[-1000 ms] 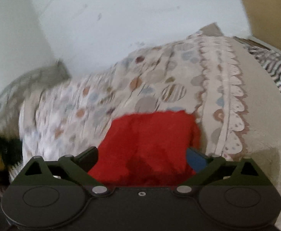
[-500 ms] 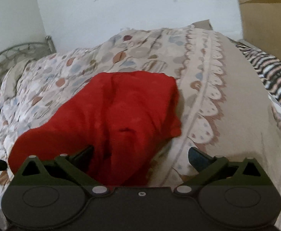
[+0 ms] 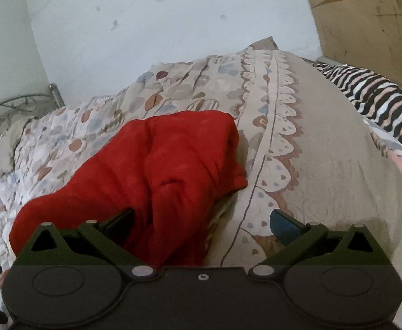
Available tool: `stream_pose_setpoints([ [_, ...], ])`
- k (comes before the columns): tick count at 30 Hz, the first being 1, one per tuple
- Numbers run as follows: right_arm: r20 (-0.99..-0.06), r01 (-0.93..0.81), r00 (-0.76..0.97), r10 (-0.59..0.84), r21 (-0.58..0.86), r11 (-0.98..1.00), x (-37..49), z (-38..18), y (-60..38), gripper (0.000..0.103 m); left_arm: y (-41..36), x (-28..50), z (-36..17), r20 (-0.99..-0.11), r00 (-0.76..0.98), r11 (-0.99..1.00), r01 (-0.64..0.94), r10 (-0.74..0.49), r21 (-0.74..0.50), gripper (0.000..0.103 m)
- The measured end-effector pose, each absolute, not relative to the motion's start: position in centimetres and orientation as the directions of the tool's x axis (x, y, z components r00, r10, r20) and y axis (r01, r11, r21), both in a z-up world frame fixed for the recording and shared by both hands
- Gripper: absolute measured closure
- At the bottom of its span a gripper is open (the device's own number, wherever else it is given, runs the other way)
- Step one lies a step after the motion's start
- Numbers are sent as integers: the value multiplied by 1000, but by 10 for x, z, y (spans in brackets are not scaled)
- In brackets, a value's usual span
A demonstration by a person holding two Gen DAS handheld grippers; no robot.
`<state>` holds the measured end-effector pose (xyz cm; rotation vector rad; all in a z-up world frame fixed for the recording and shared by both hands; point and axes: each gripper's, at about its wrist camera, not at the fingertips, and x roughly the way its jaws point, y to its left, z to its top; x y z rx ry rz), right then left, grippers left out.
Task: Fold small clothes
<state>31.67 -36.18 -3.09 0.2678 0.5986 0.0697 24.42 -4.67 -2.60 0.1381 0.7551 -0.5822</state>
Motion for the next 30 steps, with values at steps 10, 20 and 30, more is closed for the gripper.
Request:
stream_pose_setpoints([
  [10,-576,27,803,151,288,957,322,-26,-362,1,-34,222,4,-647,47,385,836,-761,-392,0],
  [20,-533,35,836,128,284,958,315,-33,-358,1,44,245,-28,-738,254,705,588,-626,-396,1],
  [30,-475,67,876,81,287,956,304,-38,-353,1,2,323,10,-464,605,732,323,-647,-600,1],
])
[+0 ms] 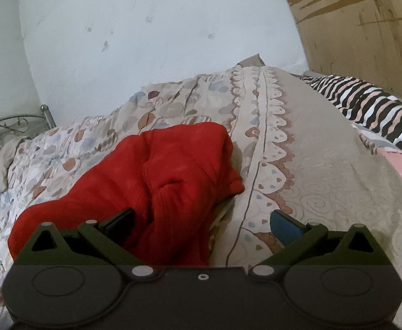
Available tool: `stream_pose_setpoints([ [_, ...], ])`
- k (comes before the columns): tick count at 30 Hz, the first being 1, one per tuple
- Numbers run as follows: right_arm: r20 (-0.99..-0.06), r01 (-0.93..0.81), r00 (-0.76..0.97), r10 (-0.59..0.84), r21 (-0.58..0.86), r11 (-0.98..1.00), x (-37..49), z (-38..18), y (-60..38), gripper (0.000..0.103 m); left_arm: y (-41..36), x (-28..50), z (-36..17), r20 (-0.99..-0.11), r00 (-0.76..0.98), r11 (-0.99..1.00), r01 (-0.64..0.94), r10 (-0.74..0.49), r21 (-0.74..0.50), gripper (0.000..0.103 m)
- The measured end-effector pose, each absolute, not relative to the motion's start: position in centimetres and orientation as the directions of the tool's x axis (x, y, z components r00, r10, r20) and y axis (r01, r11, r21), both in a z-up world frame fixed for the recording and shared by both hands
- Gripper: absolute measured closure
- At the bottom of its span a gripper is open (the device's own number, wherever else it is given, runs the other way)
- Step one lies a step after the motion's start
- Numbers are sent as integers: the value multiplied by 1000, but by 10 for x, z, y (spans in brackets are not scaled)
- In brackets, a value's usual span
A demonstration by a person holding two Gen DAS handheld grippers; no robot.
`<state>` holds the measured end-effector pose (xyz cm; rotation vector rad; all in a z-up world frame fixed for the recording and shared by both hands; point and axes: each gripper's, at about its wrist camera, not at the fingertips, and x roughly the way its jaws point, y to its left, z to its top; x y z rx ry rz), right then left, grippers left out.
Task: Fold small clothes
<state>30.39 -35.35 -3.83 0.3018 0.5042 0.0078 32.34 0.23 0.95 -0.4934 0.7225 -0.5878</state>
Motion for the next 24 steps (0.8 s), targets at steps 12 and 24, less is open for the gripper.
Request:
stream_pose_setpoints([
  [12,-398,-25,899,185,375,927,263,-16,-359,0,-60,358,-28,-499,587,745,305,-637,-593,0],
  [24,-338,-7,923,185,465,885,252,-7,-360,0,-79,348,-31,-530,600,793,356,-599,-494,0],
])
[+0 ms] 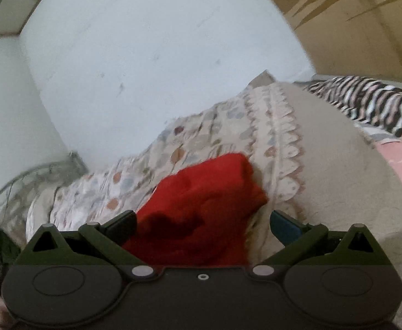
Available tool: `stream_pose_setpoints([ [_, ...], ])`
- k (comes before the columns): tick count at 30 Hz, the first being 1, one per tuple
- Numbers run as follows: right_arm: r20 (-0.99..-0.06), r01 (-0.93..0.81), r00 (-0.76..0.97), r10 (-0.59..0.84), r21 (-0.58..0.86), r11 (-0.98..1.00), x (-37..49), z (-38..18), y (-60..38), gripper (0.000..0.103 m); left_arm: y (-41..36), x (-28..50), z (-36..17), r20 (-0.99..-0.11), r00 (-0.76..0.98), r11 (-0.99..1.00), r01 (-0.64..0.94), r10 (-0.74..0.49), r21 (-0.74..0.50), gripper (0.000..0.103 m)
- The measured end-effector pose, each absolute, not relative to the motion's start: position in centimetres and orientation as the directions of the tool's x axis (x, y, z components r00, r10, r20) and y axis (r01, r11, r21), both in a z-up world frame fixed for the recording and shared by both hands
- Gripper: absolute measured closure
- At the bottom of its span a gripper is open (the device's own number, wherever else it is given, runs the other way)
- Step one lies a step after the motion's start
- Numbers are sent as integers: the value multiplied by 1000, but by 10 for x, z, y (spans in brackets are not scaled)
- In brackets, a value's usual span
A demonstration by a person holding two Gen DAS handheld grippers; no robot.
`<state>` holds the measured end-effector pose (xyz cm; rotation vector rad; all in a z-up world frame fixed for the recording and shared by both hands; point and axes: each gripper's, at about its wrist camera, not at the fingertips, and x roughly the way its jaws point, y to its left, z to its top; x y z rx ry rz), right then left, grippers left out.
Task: Fold small clothes
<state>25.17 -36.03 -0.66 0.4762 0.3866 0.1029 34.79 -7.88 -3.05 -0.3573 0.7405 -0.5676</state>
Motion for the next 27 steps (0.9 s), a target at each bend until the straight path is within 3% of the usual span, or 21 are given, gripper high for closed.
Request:
stream_pose_setpoints([
  [6,-502,100,862,69,302,948,271,-28,-347,1,-73,349,-38,-541,556,768,354,-632,-534,0],
  [10,-461,70,885,72,284,956,267,-26,-347,1,-75,346,-36,-536,579,782,356,-614,-511,0],
  [13,-335,17,935,116,368,929,262,-9,-365,1,-75,346,-36,-536,583,786,361,-611,-503,0],
  [16,-343,35,930,136,448,893,291,2,-388,1,-74,347,-36,-535,580,782,357,-615,-511,0],
  [21,-437,42,873,218,511,858,367,0,-409,25,-73,346,-37,-539,578,783,350,-612,-514,0],
  [26,-576,68,779,246,468,881,435,-13,-410,71,-72,347,-37,-542,573,781,342,-614,-523,0],
  [27,-581,53,772,258,463,885,441,-12,-408,75,-72,347,-37,-543,576,783,340,-611,-522,0],
])
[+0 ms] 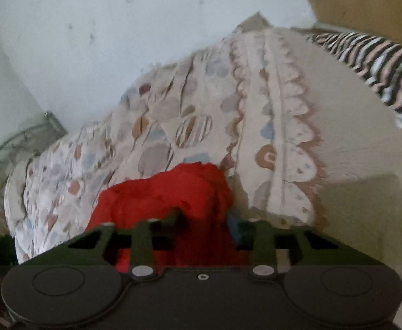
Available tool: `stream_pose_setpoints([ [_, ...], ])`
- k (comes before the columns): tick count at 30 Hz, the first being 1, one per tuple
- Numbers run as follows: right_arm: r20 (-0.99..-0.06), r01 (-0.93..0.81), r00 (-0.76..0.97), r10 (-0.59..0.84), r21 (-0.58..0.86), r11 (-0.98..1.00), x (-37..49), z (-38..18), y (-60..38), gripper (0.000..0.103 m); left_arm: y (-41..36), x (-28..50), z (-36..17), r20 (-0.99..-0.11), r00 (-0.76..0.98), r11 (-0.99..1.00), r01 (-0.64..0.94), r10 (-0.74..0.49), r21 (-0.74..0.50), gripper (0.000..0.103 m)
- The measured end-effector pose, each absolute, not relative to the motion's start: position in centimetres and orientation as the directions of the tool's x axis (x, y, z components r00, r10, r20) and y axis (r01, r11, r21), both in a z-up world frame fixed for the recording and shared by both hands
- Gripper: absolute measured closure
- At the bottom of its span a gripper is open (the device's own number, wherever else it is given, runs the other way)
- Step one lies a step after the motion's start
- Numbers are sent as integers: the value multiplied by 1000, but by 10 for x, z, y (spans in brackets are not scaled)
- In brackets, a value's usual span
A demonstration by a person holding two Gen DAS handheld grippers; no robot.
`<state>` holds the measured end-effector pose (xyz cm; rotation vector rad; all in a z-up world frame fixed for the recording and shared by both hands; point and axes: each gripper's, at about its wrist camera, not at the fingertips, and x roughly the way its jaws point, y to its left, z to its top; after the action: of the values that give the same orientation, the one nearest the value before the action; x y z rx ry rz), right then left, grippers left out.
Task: Fold small clothes
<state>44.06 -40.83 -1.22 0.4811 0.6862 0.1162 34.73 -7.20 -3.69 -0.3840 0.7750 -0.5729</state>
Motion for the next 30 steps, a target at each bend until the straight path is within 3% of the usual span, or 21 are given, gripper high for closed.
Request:
stream_pose_setpoints([
  [2,-567,-15,780,267,409,912,448,0,-399,82,-71,348,-37,-545,576,784,332,-609,-525,0],
  [6,-485,-154,829,277,278,948,448,34,-381,86,-73,350,-37,-550,573,784,325,-608,-529,0],
  [8,-470,-146,847,248,243,959,451,39,-380,103,-76,350,-37,-554,571,787,327,-606,-524,0],
  [11,-498,-96,843,206,239,966,459,28,-388,102,-81,349,-36,-559,573,793,327,-599,-515,0],
  [12,-520,-76,831,198,245,966,459,20,-393,98,-83,348,-35,-563,579,800,323,-589,-505,0],
  [14,-563,-26,809,171,255,967,457,5,-398,77,-87,348,-33,-570,588,813,327,-574,-482,0],
  [15,-563,-10,806,181,293,956,452,-1,-404,73,-89,347,-32,-573,591,818,328,-567,-472,0],
  [18,-503,4,829,244,441,898,431,-10,-420,48,-93,346,-32,-578,591,823,336,-562,-457,0],
  [20,-473,-6,833,286,509,861,422,-14,-428,26,-94,346,-33,-577,590,822,339,-565,-458,0],
  [23,-477,-34,808,345,547,836,418,-22,-427,17,-93,345,-34,-575,589,819,334,-568,-467,0],
  [26,-555,-15,757,345,512,859,422,-40,-419,16,-92,346,-35,-576,586,817,331,-570,-471,0],
  [30,-486,-59,811,327,488,871,408,-61,-415,17,-94,345,-34,-579,587,820,332,-566,-466,0],
])
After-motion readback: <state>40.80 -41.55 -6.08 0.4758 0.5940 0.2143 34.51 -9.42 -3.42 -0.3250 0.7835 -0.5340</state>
